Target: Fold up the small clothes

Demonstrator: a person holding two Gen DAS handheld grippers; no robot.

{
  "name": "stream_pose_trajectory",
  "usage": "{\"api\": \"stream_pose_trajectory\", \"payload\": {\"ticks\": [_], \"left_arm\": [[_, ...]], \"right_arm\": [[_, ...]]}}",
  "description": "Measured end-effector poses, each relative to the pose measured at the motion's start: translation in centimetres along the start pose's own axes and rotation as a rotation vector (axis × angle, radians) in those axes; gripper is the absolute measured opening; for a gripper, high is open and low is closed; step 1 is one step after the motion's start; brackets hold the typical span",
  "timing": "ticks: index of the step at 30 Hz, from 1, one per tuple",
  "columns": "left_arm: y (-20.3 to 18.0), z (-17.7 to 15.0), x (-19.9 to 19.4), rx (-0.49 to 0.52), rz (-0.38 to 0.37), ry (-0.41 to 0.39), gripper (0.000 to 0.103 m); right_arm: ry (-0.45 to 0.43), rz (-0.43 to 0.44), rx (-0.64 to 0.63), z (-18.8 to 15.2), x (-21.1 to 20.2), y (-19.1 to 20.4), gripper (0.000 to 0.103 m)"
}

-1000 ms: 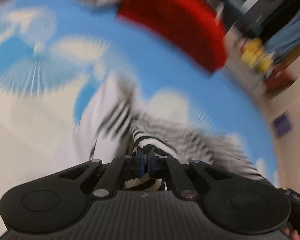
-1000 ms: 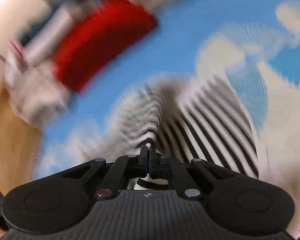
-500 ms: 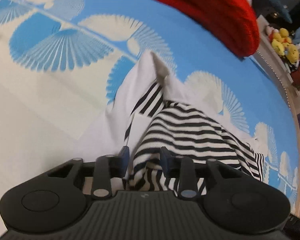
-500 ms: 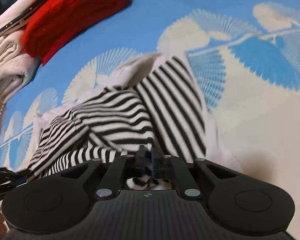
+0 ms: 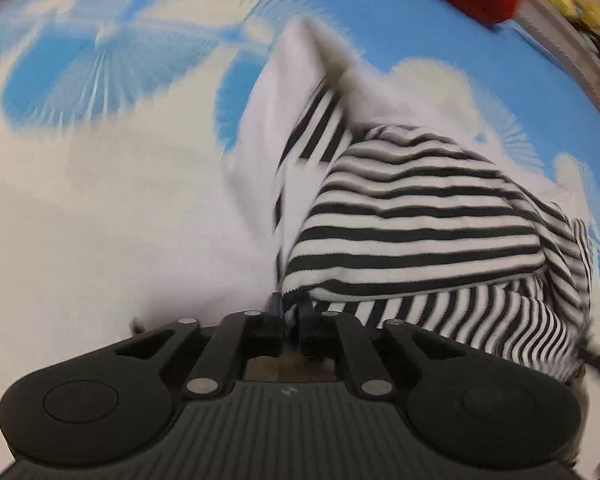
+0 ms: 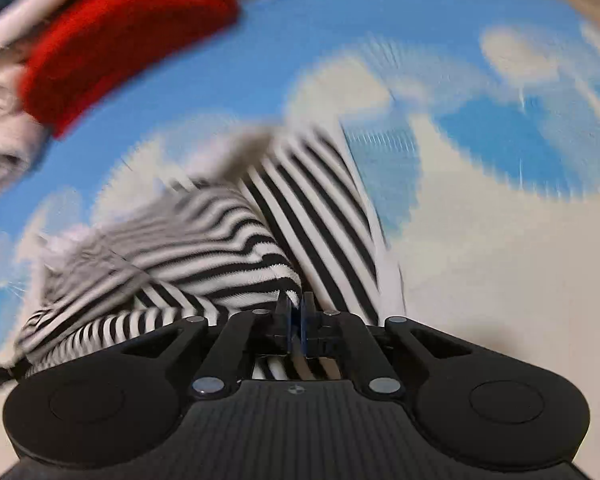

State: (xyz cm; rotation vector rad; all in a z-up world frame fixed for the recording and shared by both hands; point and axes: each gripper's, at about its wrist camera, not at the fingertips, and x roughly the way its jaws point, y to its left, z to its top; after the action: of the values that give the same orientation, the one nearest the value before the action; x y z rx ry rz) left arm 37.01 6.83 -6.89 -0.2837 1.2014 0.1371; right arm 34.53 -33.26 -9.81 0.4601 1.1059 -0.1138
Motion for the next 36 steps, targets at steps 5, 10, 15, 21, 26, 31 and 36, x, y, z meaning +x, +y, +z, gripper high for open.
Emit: {"api": "stream_pose_trajectory", "payload": {"ticks": [5,10,15,21,26,31,36], "left_arm": [[-1.7,0.6,-5.0,0.091,-0.032,-0.198,0.021],[-2.1,-0.2,-3.8,0.101,-0.108,-0.148,0.021],[-1.2,-1.0,-1.4,0.114,-0.002,-0.045,0.002],[-0.5,-2.3,-0.4,0.157,0.028,-0.010,0.025],[0.9,-3.1,-9.7,0.135,-0.068,-0.251,0.029],[3.9,-6.5,-17.1,0.168,-0.150,-0.319,0.029],[7.4,-13.7,-21.4,0.228,-0.173,-0.353,0.029]], "right_arm": [[-0.173,0.013,-0.004,0.6,-3.9,0.8,0.022],[-0.164,0.104,-0.006,0.1,-3.8,0.6,0.029],[0.011,0.048,0.088,-0.9,-0.3,-1.0,0.028],[0.019,0.035,-0.004,-1.8,-1.6,-0.9,0.033],[-0.213,0.098,0.042,-2.4,-11.7,-2.2,0.037],[-0.364,0.139,0.005,-6.2,-20.7,-5.0,0.042],[-0.373,0.131,-0.037,-12.4,-24.5,-7.8,0.046]]}}
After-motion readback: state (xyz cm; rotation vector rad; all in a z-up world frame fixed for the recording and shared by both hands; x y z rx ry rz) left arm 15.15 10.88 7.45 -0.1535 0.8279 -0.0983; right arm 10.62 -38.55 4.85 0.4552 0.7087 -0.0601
